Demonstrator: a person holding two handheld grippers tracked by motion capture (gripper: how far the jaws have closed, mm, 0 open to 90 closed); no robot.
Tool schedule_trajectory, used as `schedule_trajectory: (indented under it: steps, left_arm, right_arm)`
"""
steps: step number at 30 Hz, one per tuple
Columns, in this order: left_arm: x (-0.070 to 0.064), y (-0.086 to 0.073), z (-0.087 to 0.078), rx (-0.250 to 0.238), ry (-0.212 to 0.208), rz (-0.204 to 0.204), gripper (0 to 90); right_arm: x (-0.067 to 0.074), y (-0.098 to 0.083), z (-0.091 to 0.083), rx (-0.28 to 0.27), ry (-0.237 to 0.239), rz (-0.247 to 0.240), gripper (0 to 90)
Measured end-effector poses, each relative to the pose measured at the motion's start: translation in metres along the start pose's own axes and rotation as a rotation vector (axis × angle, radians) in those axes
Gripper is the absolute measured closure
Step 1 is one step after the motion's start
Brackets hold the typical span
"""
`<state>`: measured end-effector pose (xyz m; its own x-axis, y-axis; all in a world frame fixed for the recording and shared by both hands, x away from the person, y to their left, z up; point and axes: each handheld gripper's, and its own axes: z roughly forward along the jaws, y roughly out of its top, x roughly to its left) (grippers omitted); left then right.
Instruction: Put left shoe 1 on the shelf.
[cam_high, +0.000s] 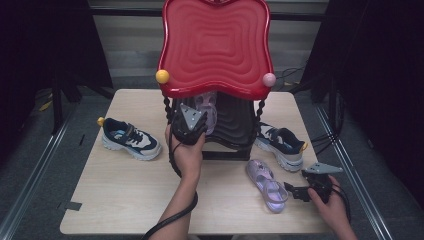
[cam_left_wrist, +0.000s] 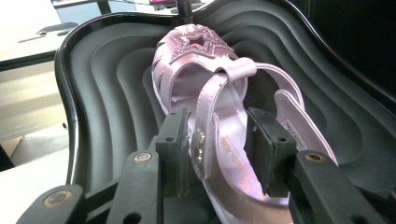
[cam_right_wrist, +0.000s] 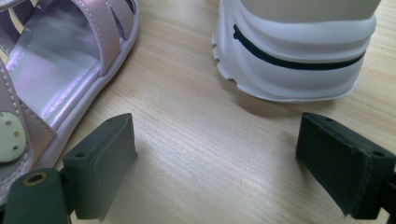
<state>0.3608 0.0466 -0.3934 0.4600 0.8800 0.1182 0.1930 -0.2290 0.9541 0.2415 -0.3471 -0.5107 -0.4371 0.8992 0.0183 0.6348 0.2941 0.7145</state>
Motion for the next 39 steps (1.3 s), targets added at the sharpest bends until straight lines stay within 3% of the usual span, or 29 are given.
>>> schedule_trajectory:
  steps: [3,11,23,26,39]
  left_arm:
    - [0.003,0.000,-0.003,0.014,-0.027,-0.013,56.8]
    - [0.006,0.002,-0.014,0.050,-0.108,0.022,55.3]
    - [0.015,0.005,-0.035,0.090,-0.176,0.061,51.8]
    - [0.019,0.004,-0.038,0.106,-0.205,0.050,50.1]
    - [0.026,-0.009,-0.052,0.153,-0.282,0.079,45.6]
  right_arm:
    - [0.000,0.000,0.000,0.000,0.001,0.001,11.2]
    - [0.000,0.000,0.000,0.000,0.001,0.001,11.2]
    - [0.000,0.000,0.000,0.000,0.000,0.000,11.2]
    - [0.000,0.000,0.000,0.000,0.001,0.001,11.2]
    - [0.000,0.000,0.000,0.000,0.001,0.001,11.2]
